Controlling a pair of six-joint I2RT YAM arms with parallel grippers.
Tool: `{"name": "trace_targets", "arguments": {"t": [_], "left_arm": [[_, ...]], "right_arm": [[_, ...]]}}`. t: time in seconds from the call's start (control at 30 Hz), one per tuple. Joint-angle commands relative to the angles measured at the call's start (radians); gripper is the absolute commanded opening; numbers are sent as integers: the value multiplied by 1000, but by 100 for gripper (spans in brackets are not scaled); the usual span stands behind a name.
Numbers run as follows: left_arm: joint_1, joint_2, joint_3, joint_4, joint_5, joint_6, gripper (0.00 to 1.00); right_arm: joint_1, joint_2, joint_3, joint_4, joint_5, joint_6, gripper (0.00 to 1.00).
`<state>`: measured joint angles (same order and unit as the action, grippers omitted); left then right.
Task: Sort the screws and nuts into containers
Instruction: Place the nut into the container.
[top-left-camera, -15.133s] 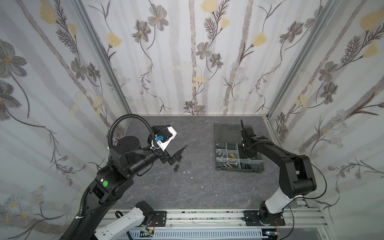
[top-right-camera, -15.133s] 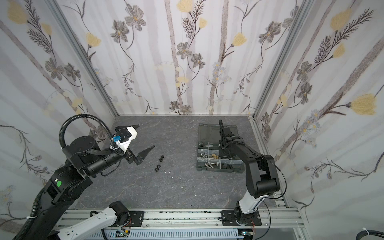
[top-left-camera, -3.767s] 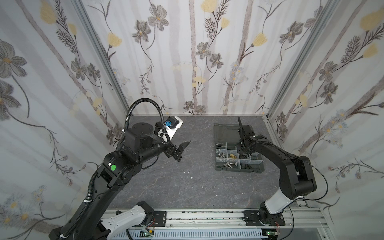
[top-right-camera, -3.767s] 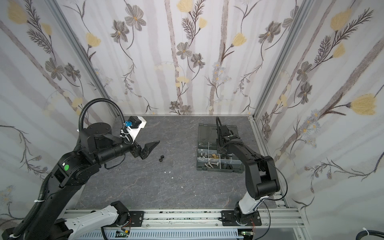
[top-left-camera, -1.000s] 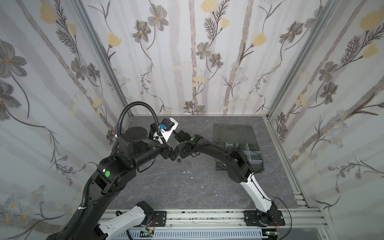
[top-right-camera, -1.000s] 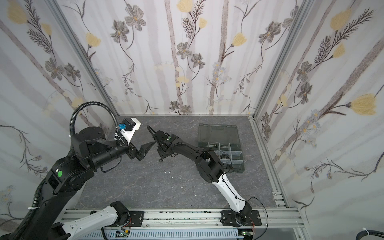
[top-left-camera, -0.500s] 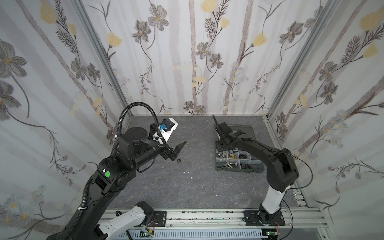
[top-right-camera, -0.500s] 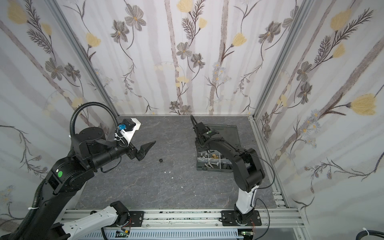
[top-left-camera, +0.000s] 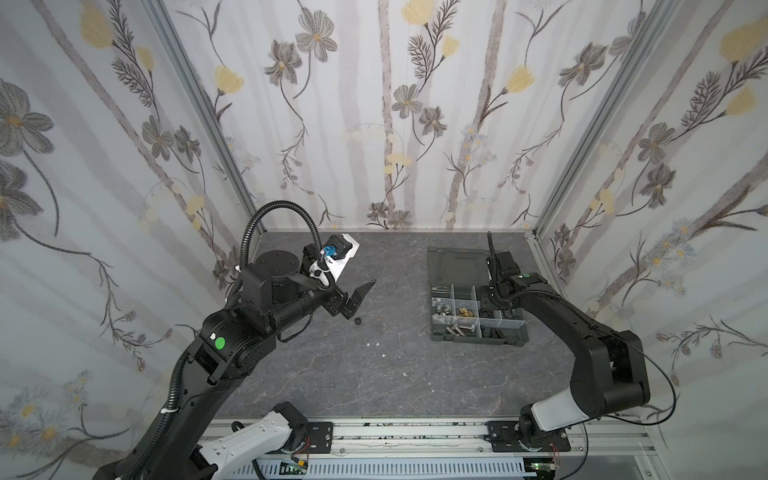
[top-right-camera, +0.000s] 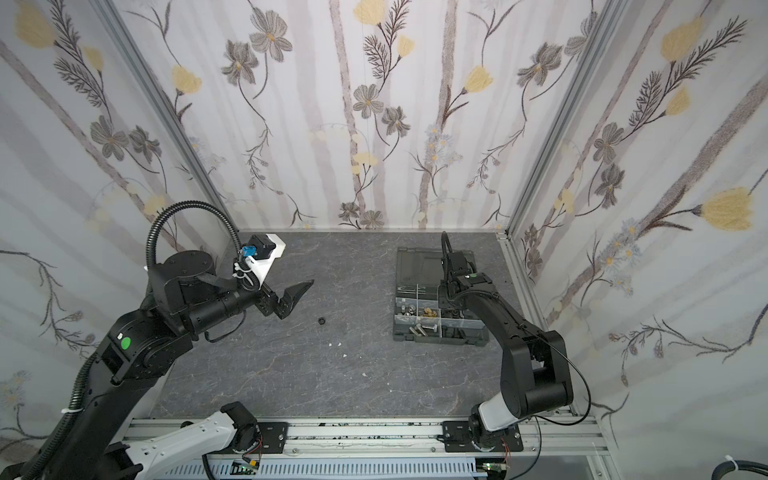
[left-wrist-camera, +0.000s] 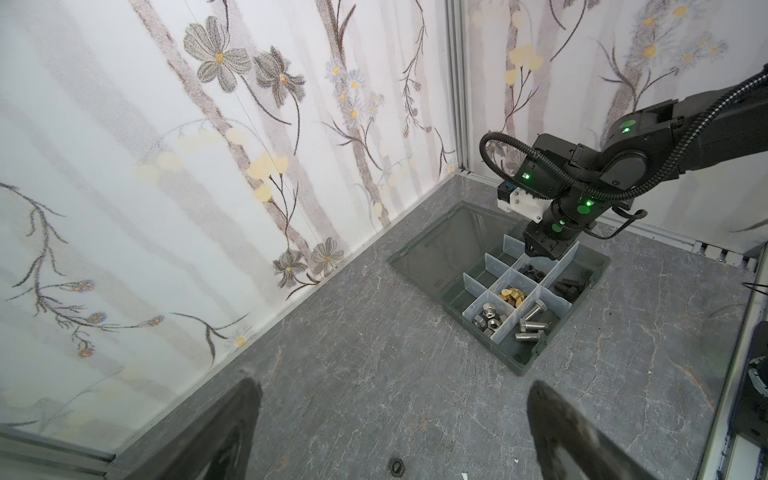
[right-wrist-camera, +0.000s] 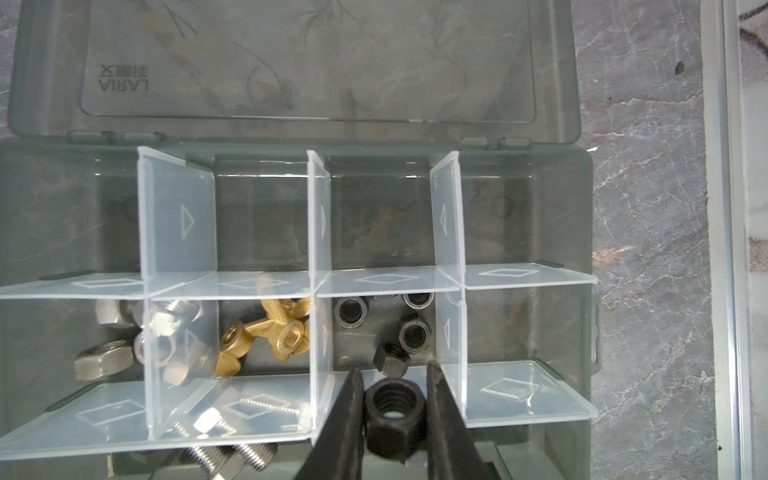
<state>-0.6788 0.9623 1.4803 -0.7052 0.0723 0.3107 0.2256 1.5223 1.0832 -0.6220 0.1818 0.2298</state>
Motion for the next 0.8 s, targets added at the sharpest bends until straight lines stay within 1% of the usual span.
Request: {"name": "trace_targets", "arguments": {"t": [0.0, 0.37, 0.47, 0.67, 0.77], "left_arm": [[1, 3, 13, 18, 8, 8, 100], [1, 7, 18, 10, 9, 7, 100], [1, 9, 21, 7, 9, 7, 100], [1, 12, 21, 8, 5, 8, 100], [1, 12, 20, 9, 6, 8, 100]], "right_arm": [[-14, -4, -17, 22, -4, -17, 18], [-17, 49, -55, 78, -17, -18, 21], [-17, 64, -55, 85, -13, -23, 24], [-17, 66, -48, 78, -4, -30, 37], [-16, 62, -38, 69, -2, -32, 40]]}}
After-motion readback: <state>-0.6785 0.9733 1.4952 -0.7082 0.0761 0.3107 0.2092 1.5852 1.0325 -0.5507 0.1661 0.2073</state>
